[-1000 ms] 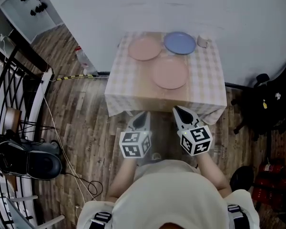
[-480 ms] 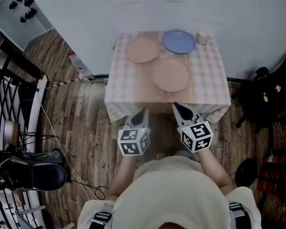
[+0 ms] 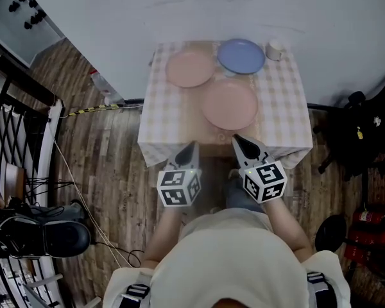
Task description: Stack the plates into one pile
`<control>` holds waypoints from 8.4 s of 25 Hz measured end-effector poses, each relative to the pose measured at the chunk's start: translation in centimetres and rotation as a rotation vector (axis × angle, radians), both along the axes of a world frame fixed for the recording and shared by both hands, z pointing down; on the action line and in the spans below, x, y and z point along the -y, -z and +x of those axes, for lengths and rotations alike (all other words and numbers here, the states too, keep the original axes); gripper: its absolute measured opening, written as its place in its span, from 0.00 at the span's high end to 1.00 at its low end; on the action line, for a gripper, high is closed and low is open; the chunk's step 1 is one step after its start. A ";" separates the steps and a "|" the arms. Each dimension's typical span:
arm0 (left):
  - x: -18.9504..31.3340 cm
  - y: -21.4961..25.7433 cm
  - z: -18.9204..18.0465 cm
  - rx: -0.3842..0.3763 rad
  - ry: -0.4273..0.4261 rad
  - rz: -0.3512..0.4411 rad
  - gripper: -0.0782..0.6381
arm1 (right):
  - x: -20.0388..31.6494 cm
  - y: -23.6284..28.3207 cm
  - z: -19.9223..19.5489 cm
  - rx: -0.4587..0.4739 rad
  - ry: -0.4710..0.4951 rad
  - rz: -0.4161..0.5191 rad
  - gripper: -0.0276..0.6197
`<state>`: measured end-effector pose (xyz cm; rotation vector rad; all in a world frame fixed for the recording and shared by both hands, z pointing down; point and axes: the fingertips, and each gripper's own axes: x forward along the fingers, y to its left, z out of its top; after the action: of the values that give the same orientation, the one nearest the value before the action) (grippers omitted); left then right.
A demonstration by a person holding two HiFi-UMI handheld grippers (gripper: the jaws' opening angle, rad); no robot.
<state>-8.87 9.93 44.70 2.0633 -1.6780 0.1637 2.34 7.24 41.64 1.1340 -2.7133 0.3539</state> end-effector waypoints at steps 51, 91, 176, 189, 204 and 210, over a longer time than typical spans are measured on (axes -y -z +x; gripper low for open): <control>18.7 -2.0 -3.4 -0.029 0.369 -0.061 0.88 | 23.7 -1.2 -2.0 -0.044 0.269 -0.024 0.95; 29.5 -5.7 -17.3 -0.008 0.096 -0.147 0.88 | 32.4 -6.8 -11.1 -0.151 -0.070 -0.101 0.95; 37.5 -17.4 -22.9 0.015 0.026 -0.355 0.80 | 41.2 -19.2 -12.0 -0.506 -0.164 -0.379 0.86; 35.9 -14.9 -22.7 0.022 0.032 -0.311 0.80 | 39.4 -16.1 -11.8 -0.472 -0.185 -0.318 0.86; 33.7 -13.5 -20.6 0.023 0.008 -0.285 0.81 | 36.5 -14.1 -9.5 -0.438 -0.229 -0.287 0.86; 32.6 -13.0 -19.3 0.021 -0.002 -0.276 0.81 | 35.2 -13.1 -8.2 -0.427 -0.242 -0.267 0.86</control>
<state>-28.20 -22.66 57.66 1.8626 -1.5677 0.3961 -5.90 -27.93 54.71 1.2883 -2.1002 0.4343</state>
